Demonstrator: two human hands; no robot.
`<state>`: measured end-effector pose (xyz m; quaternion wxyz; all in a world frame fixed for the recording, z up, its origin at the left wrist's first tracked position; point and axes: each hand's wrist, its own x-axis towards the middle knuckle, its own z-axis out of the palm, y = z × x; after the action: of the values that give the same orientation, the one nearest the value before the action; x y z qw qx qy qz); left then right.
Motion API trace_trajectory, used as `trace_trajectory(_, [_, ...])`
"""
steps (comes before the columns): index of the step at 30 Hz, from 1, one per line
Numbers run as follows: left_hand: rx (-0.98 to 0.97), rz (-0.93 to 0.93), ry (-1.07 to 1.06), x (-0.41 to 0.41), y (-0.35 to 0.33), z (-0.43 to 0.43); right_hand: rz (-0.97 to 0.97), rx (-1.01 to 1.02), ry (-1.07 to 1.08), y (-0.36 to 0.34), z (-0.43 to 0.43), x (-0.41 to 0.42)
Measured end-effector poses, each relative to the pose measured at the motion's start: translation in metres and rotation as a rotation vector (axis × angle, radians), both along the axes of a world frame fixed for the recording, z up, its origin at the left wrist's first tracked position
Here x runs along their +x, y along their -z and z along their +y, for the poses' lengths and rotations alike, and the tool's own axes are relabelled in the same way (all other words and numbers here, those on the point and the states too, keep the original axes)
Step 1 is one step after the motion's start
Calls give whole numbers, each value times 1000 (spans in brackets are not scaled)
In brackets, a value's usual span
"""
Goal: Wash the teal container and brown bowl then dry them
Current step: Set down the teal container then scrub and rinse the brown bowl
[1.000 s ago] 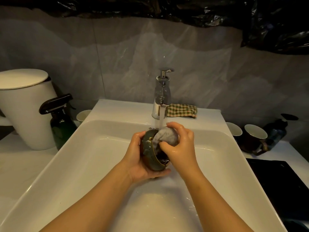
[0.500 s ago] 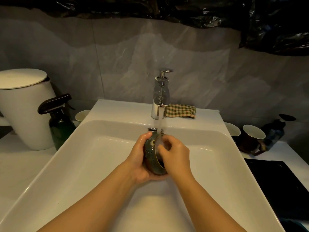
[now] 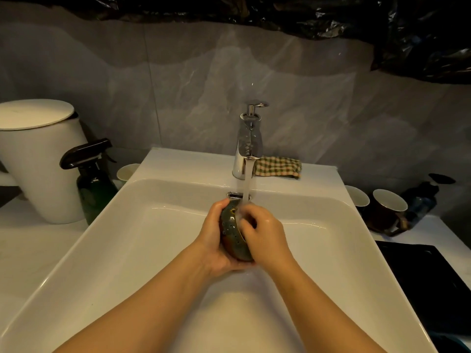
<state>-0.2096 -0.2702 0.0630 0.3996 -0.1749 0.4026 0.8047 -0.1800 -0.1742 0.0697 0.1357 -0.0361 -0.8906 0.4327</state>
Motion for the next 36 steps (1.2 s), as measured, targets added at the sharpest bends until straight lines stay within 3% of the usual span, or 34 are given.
trace_trajectory(3, [20,-14,-29,-2,1,-5,-168,-369,-166,-5,-2,5])
trace_trajectory(5, [39,-34,-55,-4,1,-9,-284,-407,-296,-11,5,7])
trace_trajectory(7, [33,-31,-65,-5,1,-11,-349,-260,-355,-15,14,7])
trace_trajectory(8, [28,-25,-51,-5,1,-11,-347,-91,-330,-14,16,6])
trace_trajectory(10, [27,-3,-8,-6,1,-9,-282,320,-198,-8,17,2])
trace_trajectory(12, [16,28,28,-6,1,-7,-187,491,-72,-1,16,0])
trace_trajectory(14, [2,36,56,-5,3,-5,-113,358,-46,3,14,-2])
trace_trajectory(18, [16,59,22,-3,4,-7,-149,-185,-158,-3,7,4])
trace_trajectory(20, [20,92,-12,-4,3,-9,-169,-309,-132,-4,6,5])
trace_trajectory(23, [-17,92,-46,-6,2,-10,-21,-452,52,-11,10,3])
trace_trajectory(28, [-225,162,-93,-9,3,-9,319,-361,440,-27,33,8])
trace_trajectory(31, [-409,310,-103,-10,5,-5,307,-289,569,-24,42,6])
trace_trajectory(33, [-477,424,-58,-8,6,-2,209,-300,509,-18,41,3])
trace_trajectory(36, [-508,496,-33,-6,3,-1,46,-407,222,-12,32,0])
